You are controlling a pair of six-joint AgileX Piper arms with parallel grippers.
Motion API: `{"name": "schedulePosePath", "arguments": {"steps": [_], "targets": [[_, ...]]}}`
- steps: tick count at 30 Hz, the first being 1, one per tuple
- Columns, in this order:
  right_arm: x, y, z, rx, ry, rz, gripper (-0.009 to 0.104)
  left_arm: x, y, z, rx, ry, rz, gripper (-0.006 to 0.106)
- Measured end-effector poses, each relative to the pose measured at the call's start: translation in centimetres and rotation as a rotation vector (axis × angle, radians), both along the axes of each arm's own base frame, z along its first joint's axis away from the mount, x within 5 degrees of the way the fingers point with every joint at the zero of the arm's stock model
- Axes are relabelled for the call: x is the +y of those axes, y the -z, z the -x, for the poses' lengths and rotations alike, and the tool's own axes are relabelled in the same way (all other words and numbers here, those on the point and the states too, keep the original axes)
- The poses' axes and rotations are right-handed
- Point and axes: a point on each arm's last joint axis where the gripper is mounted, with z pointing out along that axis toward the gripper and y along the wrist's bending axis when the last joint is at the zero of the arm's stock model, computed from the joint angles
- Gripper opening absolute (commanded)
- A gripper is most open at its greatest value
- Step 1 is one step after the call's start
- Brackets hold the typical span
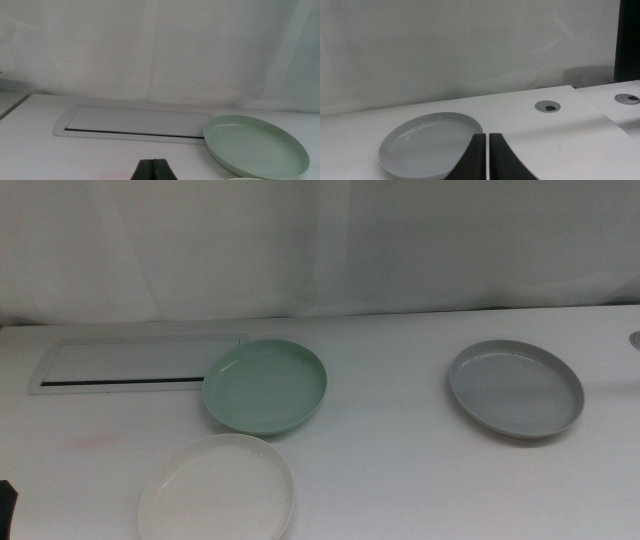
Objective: Stack the three bowls on top of each other.
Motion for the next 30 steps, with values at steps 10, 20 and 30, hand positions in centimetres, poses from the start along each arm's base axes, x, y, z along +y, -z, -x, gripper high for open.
{"name": "schedulePosePath", "arguments": {"steps": [10, 20, 30], "targets": [[0.00, -0.05, 0.00, -0.005, 0.000, -0.004, -0.003, 0.00, 0.00, 0.00, 0.000, 0.000, 0.000, -0.002], [0.13, -0.40, -0.02, -0.044, -0.008, -0.107, 0.049, 0.00, 0.00, 0.00, -0.002, -0.008, 0.048, 0.084], [0.17, -0.48, -0.02, -0.052, -0.011, -0.152, 0.103, 0.00, 0.00, 0.00, -0.004, -0.018, 0.108, 0.093]]}}
